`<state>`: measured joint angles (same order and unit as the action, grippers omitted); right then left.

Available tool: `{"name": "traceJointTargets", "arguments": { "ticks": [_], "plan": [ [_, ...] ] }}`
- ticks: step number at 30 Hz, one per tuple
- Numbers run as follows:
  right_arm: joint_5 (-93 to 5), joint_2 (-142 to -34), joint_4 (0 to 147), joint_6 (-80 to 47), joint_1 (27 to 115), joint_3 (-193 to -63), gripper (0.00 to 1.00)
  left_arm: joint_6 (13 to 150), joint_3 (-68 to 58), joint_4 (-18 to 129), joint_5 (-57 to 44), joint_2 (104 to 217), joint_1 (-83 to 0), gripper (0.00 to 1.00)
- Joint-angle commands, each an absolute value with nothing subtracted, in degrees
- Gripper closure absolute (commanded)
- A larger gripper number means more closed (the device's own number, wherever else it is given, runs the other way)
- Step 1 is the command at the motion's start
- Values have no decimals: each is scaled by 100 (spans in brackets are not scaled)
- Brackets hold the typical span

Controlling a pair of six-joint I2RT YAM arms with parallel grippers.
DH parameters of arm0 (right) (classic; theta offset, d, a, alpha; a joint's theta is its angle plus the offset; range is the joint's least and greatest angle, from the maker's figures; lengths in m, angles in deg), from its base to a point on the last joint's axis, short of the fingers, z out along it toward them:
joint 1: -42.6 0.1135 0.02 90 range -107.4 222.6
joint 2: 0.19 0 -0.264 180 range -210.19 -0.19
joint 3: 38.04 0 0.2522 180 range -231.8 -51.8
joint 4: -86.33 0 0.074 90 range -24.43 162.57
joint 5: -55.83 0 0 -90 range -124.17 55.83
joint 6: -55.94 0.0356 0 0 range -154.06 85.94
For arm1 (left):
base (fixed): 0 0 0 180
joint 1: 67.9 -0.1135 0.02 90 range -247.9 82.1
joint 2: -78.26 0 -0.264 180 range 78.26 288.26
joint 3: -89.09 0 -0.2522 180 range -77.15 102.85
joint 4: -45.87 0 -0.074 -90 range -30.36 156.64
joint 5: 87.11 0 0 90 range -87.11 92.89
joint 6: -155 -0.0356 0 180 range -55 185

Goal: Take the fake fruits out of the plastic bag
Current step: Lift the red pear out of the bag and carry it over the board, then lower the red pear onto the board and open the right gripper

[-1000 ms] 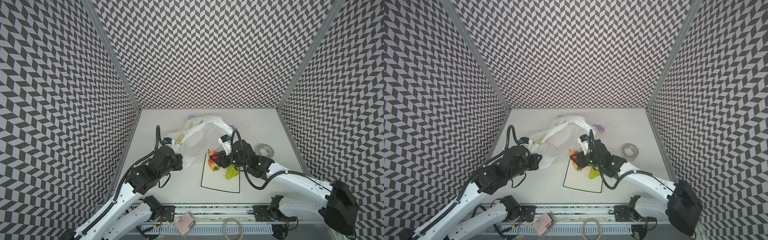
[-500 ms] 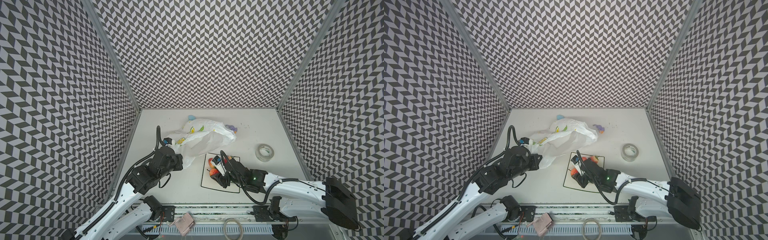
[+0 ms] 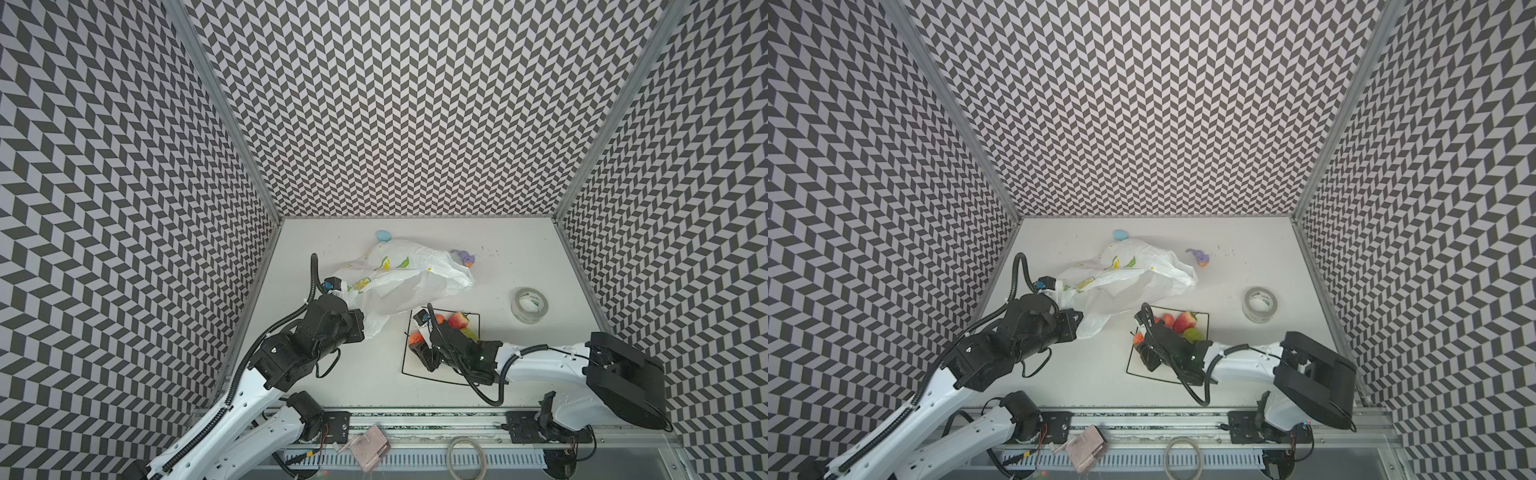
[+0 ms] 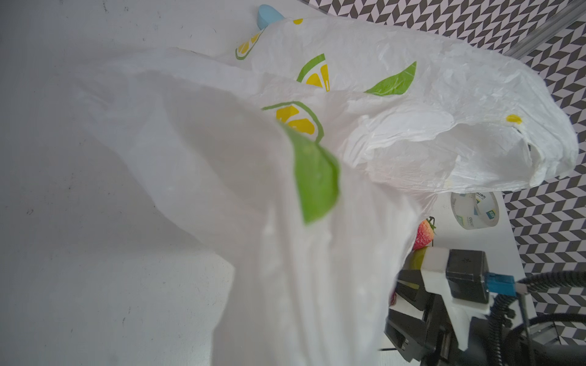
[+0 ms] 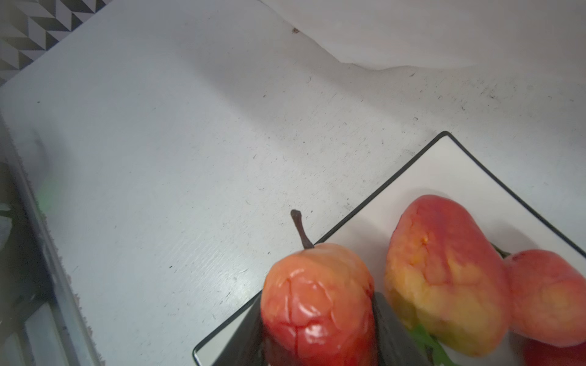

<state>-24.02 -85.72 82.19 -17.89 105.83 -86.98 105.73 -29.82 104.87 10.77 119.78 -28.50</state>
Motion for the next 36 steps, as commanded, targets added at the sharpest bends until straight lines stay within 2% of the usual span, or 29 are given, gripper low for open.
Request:
{"name": "traceJointTargets", "arguments": {
  "ticks": [1, 9, 14, 19, 22, 26, 30, 36],
  "plan": [
    [-2248, -8752, 8919, -1649, 10606, -8683, 60, 10658, -3013, 10622, 1163, 11925, -2832, 100],
    [-2223, -8625, 8864, -1778, 10612, -8683, 40, 10684, -3016, 10616, 1168, 11974, -2835, 100],
    [-2241, -8186, 8590, -1863, 10615, -8687, 34, 10666, -3022, 10619, 1185, 11983, -2835, 100],
    [-2610, -7240, 8247, -2062, 10609, -8684, 32, 10632, -2996, 10620, 1210, 12001, -2835, 100],
    [-3005, -6609, 8318, -2160, 10610, -8553, 35, 10597, -3013, 10602, 1218, 11993, -2835, 100],
    [-2967, -6295, 8456, -1593, 10555, -8626, 46, 10561, -3017, 10611, 1212, 11992, -2836, 100],
    [-3359, -6701, 8377, -662, 10275, -9136, 59, 10519, -3016, 10591, 1199, 11982, -2835, 100],
    [-3438, -7568, 8803, 860, 9927, -9676, 73, 10482, -3003, 10602, 1169, 11983, -2835, 100]
  ]
}}
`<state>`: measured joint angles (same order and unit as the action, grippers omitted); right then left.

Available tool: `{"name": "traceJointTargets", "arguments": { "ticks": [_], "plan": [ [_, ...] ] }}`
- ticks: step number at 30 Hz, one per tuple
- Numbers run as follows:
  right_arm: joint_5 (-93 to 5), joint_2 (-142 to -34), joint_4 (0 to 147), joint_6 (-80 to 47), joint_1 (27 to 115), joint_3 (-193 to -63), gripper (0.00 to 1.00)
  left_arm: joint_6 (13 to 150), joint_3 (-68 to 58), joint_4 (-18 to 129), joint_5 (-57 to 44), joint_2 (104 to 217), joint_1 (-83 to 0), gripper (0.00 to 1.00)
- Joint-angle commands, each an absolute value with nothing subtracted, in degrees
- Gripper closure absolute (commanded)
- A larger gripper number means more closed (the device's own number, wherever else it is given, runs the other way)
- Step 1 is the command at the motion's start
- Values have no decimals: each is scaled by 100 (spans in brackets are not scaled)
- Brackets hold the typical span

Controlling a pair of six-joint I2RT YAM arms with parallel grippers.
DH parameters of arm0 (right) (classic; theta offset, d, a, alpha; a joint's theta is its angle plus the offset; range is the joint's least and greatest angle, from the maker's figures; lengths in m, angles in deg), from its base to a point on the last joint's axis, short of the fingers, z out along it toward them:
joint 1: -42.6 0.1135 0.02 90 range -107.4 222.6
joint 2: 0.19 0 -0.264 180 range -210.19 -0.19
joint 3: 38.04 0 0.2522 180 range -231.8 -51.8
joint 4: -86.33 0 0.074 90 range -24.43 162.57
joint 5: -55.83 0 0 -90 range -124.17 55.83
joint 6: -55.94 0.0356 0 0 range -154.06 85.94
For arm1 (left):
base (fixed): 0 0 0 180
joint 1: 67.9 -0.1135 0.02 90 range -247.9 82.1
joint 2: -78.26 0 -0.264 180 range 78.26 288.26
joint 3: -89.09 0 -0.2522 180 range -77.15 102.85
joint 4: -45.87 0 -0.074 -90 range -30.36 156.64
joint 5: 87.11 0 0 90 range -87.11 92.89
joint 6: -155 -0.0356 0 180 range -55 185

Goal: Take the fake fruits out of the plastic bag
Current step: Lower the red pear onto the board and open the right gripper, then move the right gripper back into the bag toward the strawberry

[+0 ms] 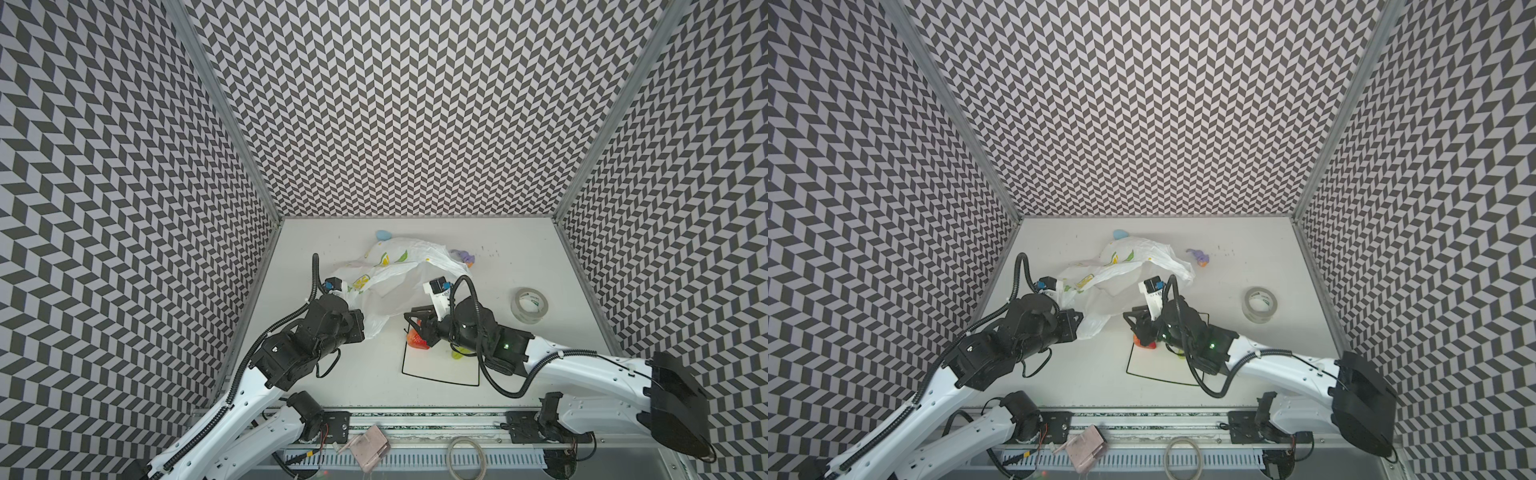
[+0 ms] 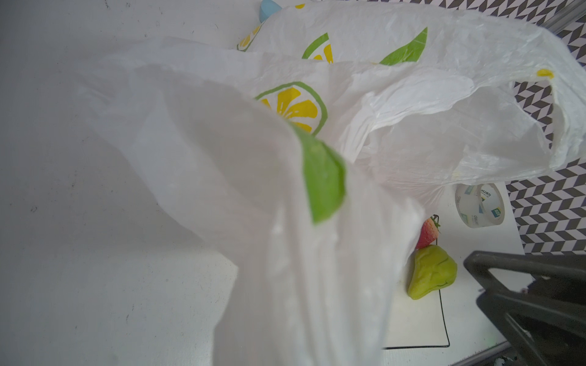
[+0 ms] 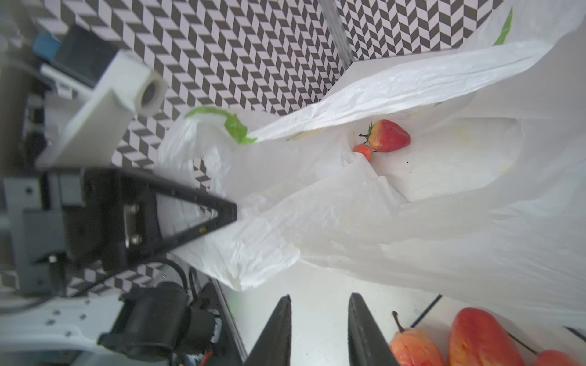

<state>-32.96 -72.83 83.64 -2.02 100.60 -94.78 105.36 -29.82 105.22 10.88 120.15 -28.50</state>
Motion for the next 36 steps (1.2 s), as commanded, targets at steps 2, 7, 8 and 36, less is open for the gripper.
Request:
{"name": "traceJointTargets", "arguments": {
  "ticks": [2, 7, 8, 36],
  "plan": [
    [-3529, -7895, 9014, 1428, 9773, -9768, 76, 10482, -3004, 10604, 1159, 11982, -2835, 100],
    [-4077, -8788, 9257, 2574, 9439, -10159, 81, 10491, -2978, 10622, 1156, 11983, -2835, 100],
    [-4104, -8946, 9461, 2835, 9416, -10184, 81, 10491, -2979, 10613, 1157, 11983, -2835, 100],
    [-4316, -12772, 9052, 3671, 9207, -13723, 38, 10827, -2831, 11499, 1012, 12367, -2835, 100]
  ]
}}
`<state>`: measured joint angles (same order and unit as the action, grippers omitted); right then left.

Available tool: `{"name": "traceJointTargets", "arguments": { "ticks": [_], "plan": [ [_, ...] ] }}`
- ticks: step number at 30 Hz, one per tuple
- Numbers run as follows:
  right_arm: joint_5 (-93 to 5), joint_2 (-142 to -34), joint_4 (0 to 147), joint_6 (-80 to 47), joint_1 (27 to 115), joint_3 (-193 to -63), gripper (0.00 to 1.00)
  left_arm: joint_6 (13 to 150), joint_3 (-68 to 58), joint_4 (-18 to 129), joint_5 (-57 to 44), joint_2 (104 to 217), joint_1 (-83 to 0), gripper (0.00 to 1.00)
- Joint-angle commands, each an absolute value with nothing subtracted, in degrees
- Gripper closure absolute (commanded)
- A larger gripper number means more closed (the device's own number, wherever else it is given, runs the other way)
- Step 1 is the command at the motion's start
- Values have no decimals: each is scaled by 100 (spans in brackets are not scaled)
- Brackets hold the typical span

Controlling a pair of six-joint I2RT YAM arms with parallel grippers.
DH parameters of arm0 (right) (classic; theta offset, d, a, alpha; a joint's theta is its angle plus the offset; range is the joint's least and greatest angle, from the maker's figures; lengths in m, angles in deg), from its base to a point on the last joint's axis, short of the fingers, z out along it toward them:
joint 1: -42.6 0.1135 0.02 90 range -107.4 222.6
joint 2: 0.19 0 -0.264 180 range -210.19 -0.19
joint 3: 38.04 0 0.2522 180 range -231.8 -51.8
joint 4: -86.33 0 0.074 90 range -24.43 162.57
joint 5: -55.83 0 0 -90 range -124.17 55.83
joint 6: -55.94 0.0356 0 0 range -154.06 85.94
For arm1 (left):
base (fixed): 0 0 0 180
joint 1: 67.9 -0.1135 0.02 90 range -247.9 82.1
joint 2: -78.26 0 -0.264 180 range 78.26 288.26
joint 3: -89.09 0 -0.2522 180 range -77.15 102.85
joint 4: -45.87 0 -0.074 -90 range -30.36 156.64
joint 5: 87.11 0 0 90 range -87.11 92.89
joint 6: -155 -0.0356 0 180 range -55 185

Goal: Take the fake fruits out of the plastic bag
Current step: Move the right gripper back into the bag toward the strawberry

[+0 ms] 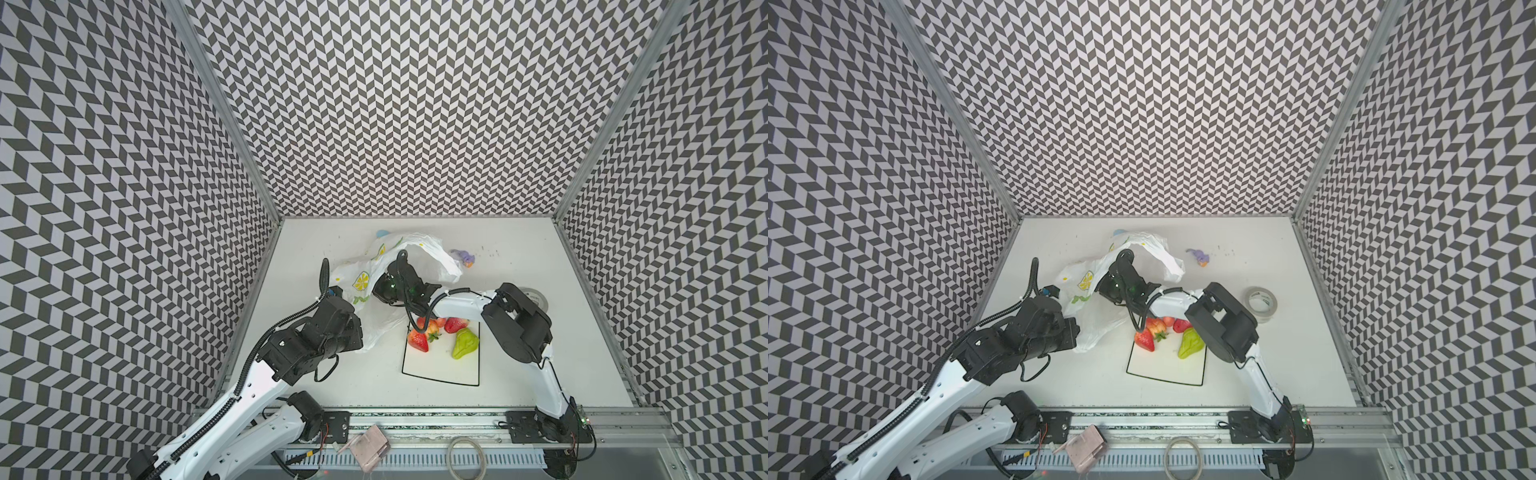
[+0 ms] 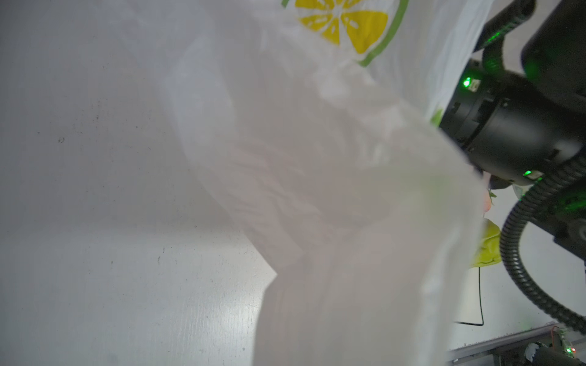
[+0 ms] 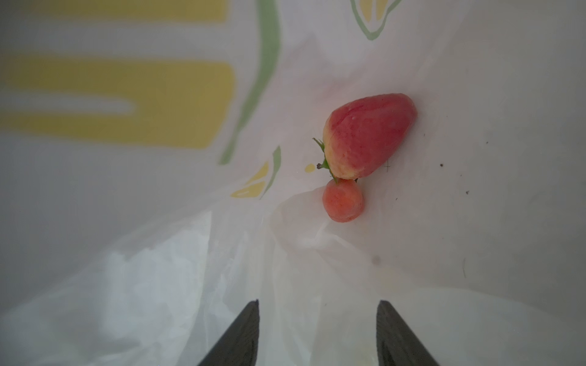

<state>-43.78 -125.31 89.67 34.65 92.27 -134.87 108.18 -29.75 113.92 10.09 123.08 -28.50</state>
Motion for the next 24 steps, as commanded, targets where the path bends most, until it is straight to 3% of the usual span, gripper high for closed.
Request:
{"name": "traceJointTargets", "arguments": {
  "ticks": [1, 8, 24],
  "plan": [
    [-4314, -12870, 9090, 3806, 9200, -13828, 36, 10800, -2813, 11479, 991, 12408, -2835, 100],
    [-4202, -13476, 9174, 4730, 9182, -14579, 28, 10658, -2680, 11437, 905, 12555, -2836, 100],
    [-3537, -14485, 8844, 6607, 9191, -15856, 23, 10675, -2512, 11478, 791, 12468, -2835, 100]
  ]
}}
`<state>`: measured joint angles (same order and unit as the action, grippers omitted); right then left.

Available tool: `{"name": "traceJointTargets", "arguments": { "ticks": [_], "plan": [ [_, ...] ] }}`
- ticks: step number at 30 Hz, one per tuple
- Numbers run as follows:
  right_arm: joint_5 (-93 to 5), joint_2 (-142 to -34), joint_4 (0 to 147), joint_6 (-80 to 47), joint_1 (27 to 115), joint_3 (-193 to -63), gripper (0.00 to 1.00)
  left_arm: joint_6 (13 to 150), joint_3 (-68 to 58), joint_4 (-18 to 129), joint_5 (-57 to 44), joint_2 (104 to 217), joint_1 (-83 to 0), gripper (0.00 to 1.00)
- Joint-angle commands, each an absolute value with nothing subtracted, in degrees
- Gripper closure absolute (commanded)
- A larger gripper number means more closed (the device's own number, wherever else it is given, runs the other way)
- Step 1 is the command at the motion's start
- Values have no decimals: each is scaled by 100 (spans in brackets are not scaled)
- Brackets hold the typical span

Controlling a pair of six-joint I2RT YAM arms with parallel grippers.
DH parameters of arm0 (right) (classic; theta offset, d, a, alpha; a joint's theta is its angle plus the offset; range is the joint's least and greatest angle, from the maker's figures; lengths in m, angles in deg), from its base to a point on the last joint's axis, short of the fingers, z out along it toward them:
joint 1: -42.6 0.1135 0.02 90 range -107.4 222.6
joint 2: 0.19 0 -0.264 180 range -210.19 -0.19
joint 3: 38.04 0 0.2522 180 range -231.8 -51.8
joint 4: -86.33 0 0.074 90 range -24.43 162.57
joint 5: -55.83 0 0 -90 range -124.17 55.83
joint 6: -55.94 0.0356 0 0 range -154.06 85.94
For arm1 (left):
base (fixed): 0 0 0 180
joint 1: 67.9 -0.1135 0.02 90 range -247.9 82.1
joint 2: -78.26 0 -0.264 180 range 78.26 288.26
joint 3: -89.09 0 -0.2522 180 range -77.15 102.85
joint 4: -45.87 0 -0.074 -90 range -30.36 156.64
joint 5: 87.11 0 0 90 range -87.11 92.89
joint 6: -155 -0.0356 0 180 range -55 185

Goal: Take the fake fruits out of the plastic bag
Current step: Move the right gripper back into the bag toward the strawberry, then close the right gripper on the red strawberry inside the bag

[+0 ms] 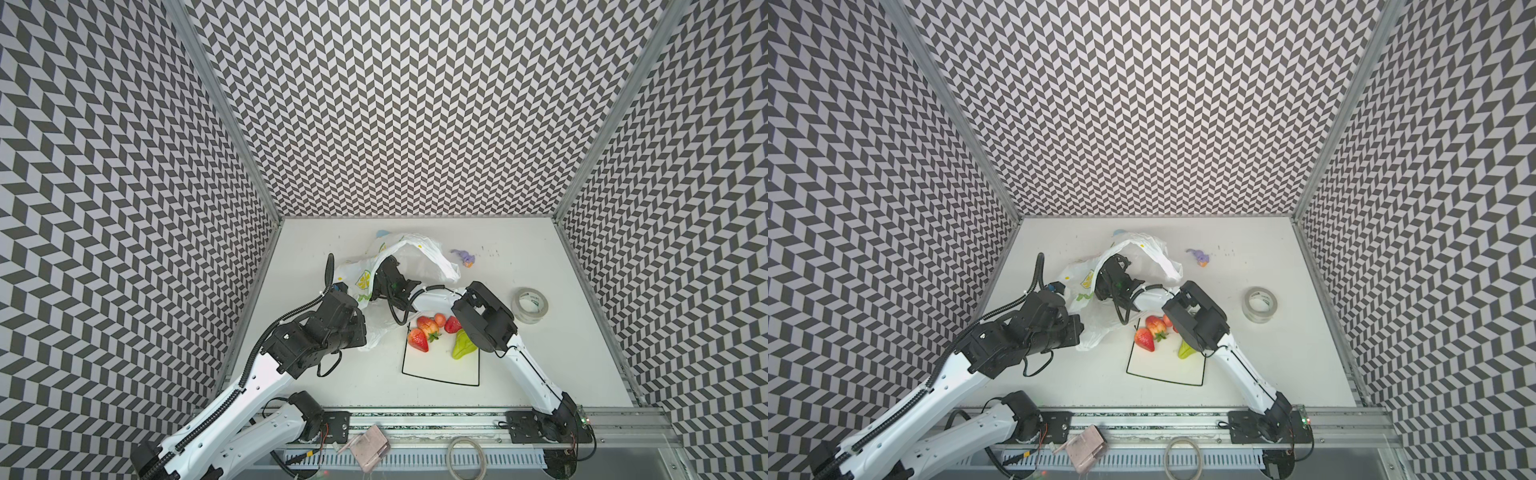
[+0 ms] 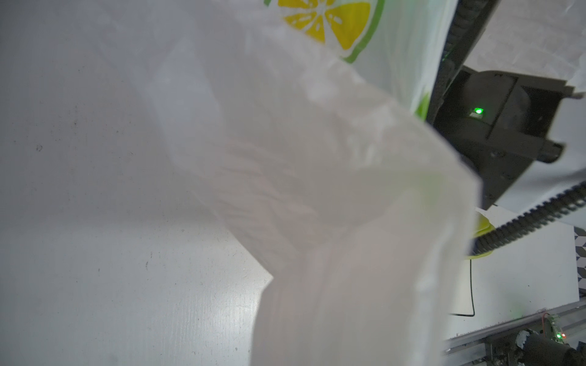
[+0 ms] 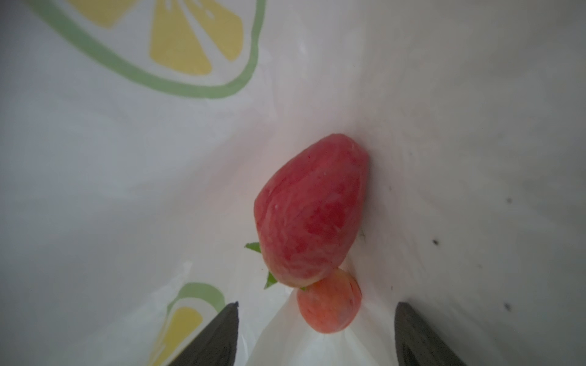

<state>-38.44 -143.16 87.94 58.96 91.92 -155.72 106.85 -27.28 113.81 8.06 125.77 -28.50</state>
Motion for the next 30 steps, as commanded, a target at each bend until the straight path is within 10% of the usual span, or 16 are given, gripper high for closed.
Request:
{"name": "traceJointTargets", "arguments": {
  "ticks": [1, 11, 30],
  "plan": [
    [-3475, -14543, 8810, 6715, 9192, -15949, 23, 10675, -2503, 11483, 782, 12463, -2835, 100],
    [-3056, -15264, 8133, 7414, 9182, -17131, 25, 10618, -2369, 11669, 693, 12435, -2835, 100],
    [-3180, -14326, 8912, 5820, 9077, -16021, 65, 10692, -2439, 11663, 1017, 12423, -2835, 100]
  ]
}}
